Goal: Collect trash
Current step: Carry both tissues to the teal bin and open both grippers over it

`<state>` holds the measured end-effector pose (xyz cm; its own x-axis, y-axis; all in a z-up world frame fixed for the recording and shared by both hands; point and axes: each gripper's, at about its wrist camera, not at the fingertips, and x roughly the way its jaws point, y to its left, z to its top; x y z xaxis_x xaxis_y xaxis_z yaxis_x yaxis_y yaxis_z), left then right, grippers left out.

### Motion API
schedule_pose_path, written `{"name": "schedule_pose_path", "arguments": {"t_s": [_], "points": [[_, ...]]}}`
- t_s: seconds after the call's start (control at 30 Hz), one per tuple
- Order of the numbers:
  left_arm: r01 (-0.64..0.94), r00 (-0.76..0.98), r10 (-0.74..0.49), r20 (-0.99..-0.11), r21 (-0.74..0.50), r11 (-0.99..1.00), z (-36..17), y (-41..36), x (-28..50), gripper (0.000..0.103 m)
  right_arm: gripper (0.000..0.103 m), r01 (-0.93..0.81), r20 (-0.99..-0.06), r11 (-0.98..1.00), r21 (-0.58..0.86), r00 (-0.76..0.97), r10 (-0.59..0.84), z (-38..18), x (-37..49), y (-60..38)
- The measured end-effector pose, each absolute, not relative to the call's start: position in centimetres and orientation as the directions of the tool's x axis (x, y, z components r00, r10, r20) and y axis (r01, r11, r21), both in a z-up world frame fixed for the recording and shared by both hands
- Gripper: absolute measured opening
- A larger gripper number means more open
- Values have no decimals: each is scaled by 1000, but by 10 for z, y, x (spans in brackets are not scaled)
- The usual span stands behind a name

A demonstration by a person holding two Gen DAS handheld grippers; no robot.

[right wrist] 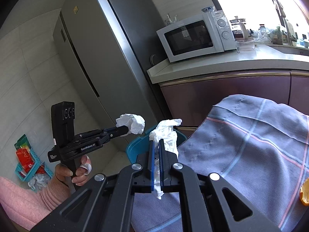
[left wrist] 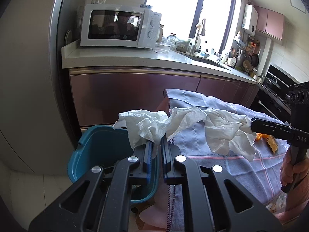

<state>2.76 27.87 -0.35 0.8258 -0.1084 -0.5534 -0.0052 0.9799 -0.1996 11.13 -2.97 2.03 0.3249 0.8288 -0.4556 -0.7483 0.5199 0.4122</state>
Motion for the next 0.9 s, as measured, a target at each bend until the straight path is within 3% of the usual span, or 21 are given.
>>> {"name": "schedule_pose_path", "arguments": {"t_s": [0.9], "points": [[-130,723,-6,-691,-145,981,-70,316,66,10,3,-748,-583,501,436,189,790,-20,160,85]]}}
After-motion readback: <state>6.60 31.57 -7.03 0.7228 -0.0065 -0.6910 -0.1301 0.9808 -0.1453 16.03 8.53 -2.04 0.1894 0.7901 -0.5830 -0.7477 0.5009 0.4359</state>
